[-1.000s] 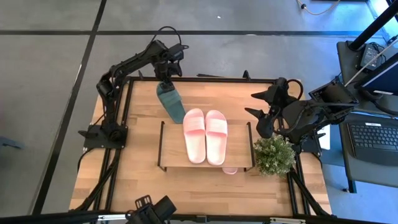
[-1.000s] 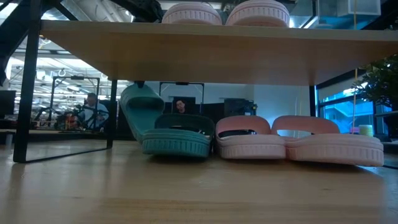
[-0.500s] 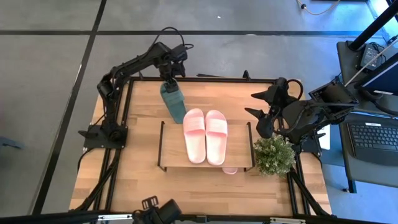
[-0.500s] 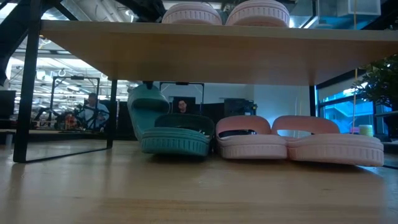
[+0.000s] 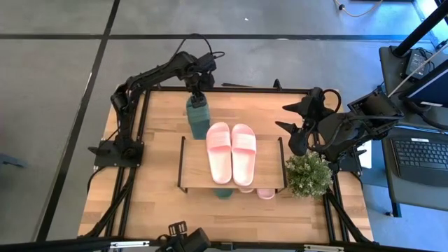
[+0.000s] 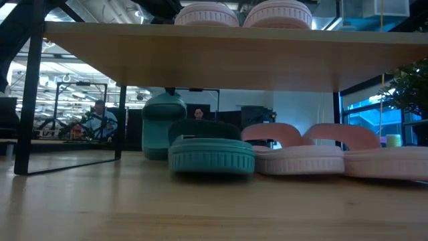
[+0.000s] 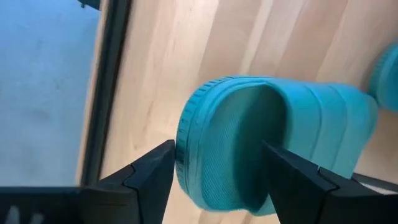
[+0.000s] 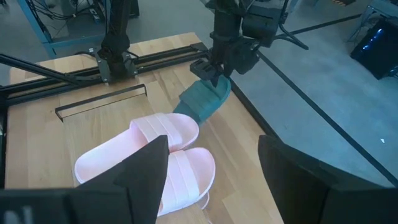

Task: Pick and place slides into the shelf
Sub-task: Put the green slipper under the shelf

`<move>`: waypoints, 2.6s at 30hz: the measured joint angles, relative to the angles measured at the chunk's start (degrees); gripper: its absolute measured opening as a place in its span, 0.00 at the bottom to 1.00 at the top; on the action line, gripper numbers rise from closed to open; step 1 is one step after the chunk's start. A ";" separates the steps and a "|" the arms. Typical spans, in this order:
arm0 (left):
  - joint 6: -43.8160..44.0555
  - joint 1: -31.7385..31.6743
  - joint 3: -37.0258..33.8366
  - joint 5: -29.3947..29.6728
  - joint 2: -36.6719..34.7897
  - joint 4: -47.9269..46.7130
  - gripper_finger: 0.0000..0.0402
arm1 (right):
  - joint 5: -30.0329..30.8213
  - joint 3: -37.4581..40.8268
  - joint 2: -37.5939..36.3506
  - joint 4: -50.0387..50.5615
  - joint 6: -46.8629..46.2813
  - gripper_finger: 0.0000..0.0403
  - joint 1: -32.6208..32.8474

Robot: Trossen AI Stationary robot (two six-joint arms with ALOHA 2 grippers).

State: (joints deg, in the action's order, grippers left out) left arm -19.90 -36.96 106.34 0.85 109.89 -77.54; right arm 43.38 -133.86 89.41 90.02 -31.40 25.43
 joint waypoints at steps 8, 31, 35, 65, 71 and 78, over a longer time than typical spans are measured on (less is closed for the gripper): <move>-0.13 -0.01 0.00 0.53 0.00 0.64 0.56 | -0.76 0.00 0.00 0.00 0.02 0.62 -0.01; 9.35 -4.28 0.04 2.05 -0.87 1.70 0.56 | -1.01 0.00 0.28 0.00 0.04 0.62 0.00; 12.06 -5.50 0.40 4.26 -0.88 4.61 0.56 | -1.01 0.00 0.58 0.00 0.25 0.62 -0.01; 6.21 -3.33 -3.49 13.02 6.47 11.32 0.56 | -0.85 0.00 0.68 0.00 0.03 0.62 -3.21; 6.25 -3.53 -4.37 11.40 8.36 11.76 0.56 | -0.86 0.02 0.67 0.00 -0.16 0.62 -3.33; 6.25 -2.15 -4.39 11.45 10.61 12.71 0.56 | -0.94 0.02 1.39 0.00 -1.04 0.62 -5.21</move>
State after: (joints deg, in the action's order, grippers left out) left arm -13.65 -39.11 101.95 12.31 120.50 -64.83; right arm 42.43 -133.84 90.79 90.02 -32.44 20.22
